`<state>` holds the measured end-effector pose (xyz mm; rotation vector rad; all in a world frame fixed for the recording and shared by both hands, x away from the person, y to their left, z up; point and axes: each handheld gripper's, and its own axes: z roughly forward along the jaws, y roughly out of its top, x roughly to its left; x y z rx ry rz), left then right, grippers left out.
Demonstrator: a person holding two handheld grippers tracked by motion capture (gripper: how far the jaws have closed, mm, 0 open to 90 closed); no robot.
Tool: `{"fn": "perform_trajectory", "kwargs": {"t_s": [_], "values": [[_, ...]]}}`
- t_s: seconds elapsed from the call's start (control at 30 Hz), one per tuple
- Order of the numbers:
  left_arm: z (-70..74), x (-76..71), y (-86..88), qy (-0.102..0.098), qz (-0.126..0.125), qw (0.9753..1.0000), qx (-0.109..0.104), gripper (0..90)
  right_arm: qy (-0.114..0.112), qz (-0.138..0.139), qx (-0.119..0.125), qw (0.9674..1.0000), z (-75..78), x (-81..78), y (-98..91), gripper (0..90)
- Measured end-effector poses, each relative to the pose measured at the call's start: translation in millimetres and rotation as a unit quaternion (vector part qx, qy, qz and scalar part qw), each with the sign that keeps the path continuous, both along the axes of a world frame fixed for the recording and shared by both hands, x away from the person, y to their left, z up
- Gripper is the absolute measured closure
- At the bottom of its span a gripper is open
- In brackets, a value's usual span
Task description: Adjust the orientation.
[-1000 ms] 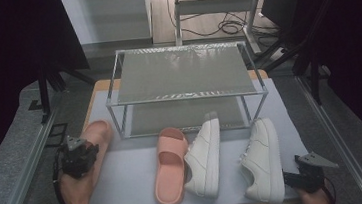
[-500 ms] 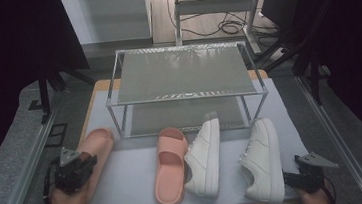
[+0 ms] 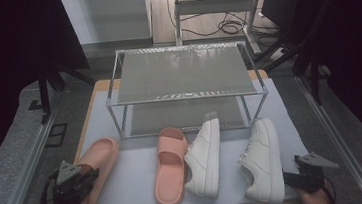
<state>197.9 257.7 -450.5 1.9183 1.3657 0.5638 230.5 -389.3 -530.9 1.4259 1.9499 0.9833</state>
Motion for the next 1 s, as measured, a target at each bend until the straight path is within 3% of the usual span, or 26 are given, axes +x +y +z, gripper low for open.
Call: {"fn": "perform_trajectory", "kwargs": {"t_s": [0.2, 0.37, 0.6, 0.8, 1.0], "values": [[4.0, -7.8, -16.0, -0.008, -0.031, 0.9995, -0.001, 85.3, 0.000, 0.000, 0.000, 1.0000, 0.0, 0.0, 0.0, 12.1], [3.2, -4.3, -29.9, -0.008, -0.053, 0.9986, -0.001, 85.2, 0.000, 0.000, 0.000, 1.0000, 0.0, 0.0, 0.0, 12.1], [1.6, 6.7, -44.6, -0.020, -0.059, 0.9980, -0.003, 84.9, 0.000, 0.000, 0.000, 1.0000, -0.1, 0.0, -0.1, 12.1], [0.5, 16.7, -59.3, -0.029, -0.061, 0.9975, -0.018, 85.0, 0.000, 0.000, 0.000, 1.0000, -0.1, -0.1, -0.1, 12.1], [-0.7, 27.7, -75.3, -0.040, -0.053, 0.9975, -0.023, 85.0, 0.000, 0.000, 0.000, 1.0000, -0.1, -0.1, -0.2, 12.1]]}}
